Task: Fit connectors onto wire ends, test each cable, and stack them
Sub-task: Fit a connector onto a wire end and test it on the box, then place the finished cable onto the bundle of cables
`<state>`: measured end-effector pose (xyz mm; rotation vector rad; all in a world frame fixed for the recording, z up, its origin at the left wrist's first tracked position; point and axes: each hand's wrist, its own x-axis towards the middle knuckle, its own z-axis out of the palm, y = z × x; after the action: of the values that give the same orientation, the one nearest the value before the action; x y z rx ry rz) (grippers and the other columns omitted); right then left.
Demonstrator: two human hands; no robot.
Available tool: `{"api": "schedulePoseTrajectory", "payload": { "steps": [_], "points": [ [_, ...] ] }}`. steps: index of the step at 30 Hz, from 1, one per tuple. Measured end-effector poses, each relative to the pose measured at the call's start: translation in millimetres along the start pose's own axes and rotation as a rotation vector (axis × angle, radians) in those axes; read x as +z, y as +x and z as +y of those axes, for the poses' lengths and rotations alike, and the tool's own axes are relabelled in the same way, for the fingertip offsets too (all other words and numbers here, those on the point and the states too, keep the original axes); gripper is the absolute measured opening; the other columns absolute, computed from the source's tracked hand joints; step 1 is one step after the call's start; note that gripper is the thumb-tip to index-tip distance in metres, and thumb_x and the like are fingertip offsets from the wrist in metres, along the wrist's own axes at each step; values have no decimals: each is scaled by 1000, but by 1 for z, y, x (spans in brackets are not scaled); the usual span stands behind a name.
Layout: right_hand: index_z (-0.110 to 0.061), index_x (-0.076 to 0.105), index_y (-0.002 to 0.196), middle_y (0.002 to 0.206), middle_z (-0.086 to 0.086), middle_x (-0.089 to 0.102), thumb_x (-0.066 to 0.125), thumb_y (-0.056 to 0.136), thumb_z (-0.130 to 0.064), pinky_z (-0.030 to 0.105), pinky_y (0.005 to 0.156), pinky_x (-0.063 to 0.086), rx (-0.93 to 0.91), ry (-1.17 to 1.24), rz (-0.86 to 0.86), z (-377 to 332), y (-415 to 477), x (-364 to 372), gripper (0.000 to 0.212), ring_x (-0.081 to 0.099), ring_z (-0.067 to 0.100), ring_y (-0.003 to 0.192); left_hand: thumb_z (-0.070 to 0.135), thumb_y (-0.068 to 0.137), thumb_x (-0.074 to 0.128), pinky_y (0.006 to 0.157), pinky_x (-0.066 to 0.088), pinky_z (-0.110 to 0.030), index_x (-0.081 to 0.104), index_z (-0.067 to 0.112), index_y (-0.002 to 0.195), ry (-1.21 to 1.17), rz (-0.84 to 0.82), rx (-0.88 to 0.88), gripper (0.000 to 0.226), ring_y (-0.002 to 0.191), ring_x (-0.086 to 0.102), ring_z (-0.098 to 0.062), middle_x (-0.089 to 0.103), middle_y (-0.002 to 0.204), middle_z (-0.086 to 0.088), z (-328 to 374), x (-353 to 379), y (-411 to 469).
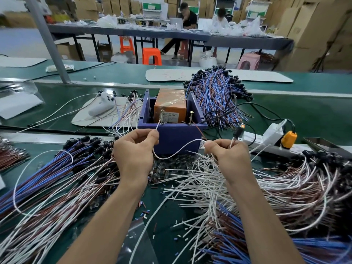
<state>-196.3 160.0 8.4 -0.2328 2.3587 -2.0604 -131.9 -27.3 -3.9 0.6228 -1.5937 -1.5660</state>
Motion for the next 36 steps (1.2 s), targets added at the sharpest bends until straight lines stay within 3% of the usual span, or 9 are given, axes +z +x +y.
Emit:
{"api": "schedulePoseTrajectory", "payload": {
  "steps": [5,10,14,17,23,26,29,32,36],
  "points": [
    [-14,77,63,51,-5,58,77,83,-15,25,63,38,-13,43,-24,-3,-5,-2,20,45,0,47,18,81,84,61,52,-11,79,37,72,-3,-41,26,22,62,71,-5,76,68,7,3,-1,1],
    [-12,75,61,51,-12,58,77,81,-10,26,65,37,-38,64,-110,-6,-14,-7,20,50,-2,49,19,82,82,59,49,-11,79,36,73,-23,-3,20,19,59,68,-4,75,66,6,4,-5,-2],
    [-12,74,59,47,-6,50,77,82,-7,16,55,36,-55,35,-246,-10,-22,-10,23,39,4,47,16,84,80,60,49,-11,79,38,72,-69,23,-1,25,60,67,-4,74,65,5,5,-8,-8],
    [-11,75,62,55,8,45,79,81,-12,24,52,31,-17,-10,-294,-19,-26,-16,20,32,19,56,17,86,79,61,49,-9,79,38,71,-79,30,-15,26,62,68,-3,75,67,4,6,-8,-11],
    [-11,75,68,54,-3,48,79,80,-30,31,54,32,4,-330,-404,-41,-32,-49,23,36,10,50,22,81,84,57,49,-12,79,28,76,3,21,-23,10,58,67,-3,77,71,6,2,-13,-13],
    [-15,77,68,50,-9,51,78,82,-39,32,57,37,39,-487,-359,-46,-38,-74,28,40,6,47,23,81,85,51,47,-10,77,28,75,87,10,-37,12,55,65,2,75,69,14,3,-11,-19],
    [-15,77,73,49,-10,50,77,83,-36,32,57,36,93,-598,-300,-46,-43,-97,23,39,7,48,38,79,86,49,45,-16,71,32,68,314,-13,-46,20,57,65,5,69,62,25,9,-10,-28],
    [-20,79,77,50,-10,53,75,87,-31,31,59,35,109,-586,-219,-45,-49,-116,16,41,4,45,47,77,85,54,41,-21,66,34,62,567,-37,84,28,57,61,0,63,55,18,24,-11,-41],
    [-22,80,72,47,-15,54,60,99,-19,26,54,32,107,-450,-208,-51,-55,-131,33,42,6,44,48,77,83,56,44,-16,72,31,71,473,-324,366,21,63,61,-4,65,61,16,52,1,-77]
  ]
}}
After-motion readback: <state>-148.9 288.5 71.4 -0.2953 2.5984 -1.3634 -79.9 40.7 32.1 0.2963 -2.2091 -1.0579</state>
